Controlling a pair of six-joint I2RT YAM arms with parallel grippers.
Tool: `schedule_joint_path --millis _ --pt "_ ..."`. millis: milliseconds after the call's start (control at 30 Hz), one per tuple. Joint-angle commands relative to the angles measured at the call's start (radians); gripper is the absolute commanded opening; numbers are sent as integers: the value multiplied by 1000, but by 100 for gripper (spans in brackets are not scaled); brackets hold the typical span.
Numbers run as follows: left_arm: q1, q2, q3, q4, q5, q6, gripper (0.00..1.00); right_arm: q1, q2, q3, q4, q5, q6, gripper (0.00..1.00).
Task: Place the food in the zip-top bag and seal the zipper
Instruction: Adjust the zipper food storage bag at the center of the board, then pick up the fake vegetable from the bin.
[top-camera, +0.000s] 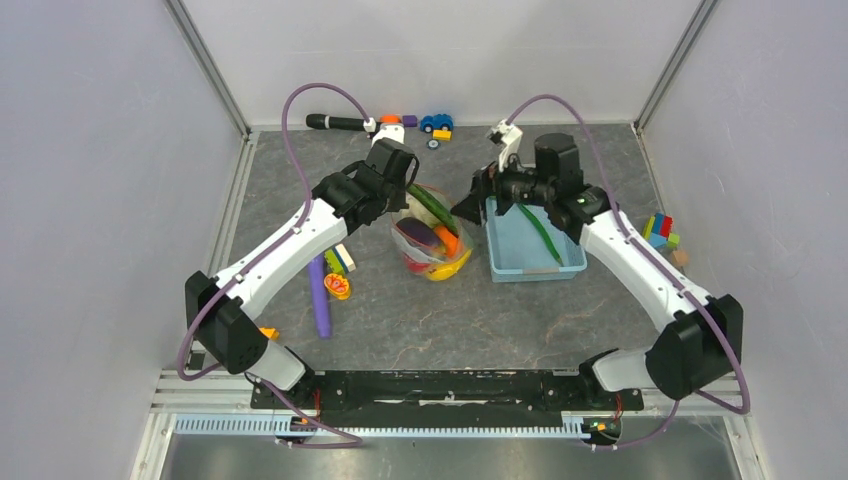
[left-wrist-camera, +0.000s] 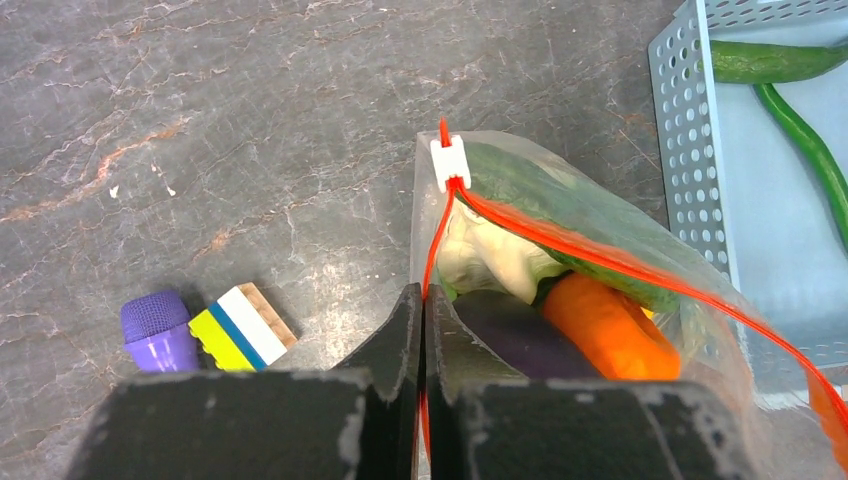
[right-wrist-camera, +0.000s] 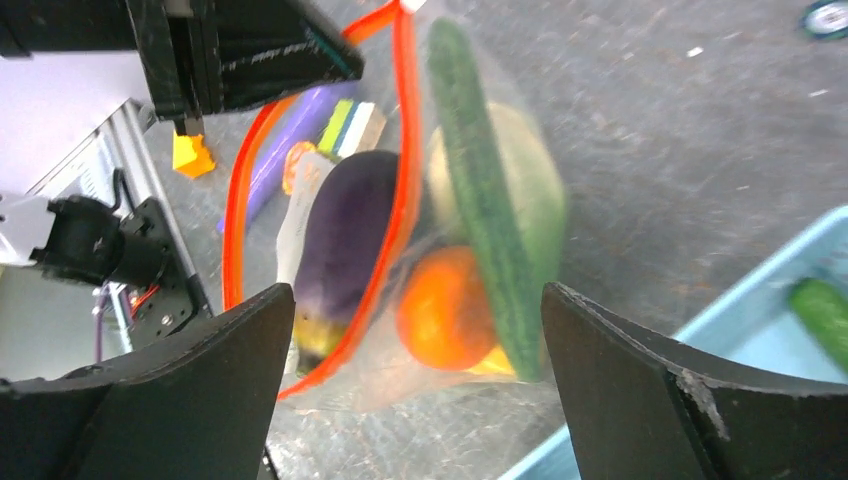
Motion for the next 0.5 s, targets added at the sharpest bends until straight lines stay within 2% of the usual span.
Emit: schedule_joint_path --millis 0,100,233,400,467 --pt "2 -15 -5 35 -15 -13 2 -94 -102 73 33 0 -45 98" --pt "2 -23 -16 35 -17 -21 2 -187 -119 72 27 13 -53 98" --pt "2 -45 -34 29 -16 -33 2 -303 -57 96 -62 15 -276 98" --pt "2 -61 -46 20 21 -54 2 -335 105 201 -258 232 -458 96" --pt "2 -71 -48 11 17 -66 2 -335 155 229 -307 260 -484 95"
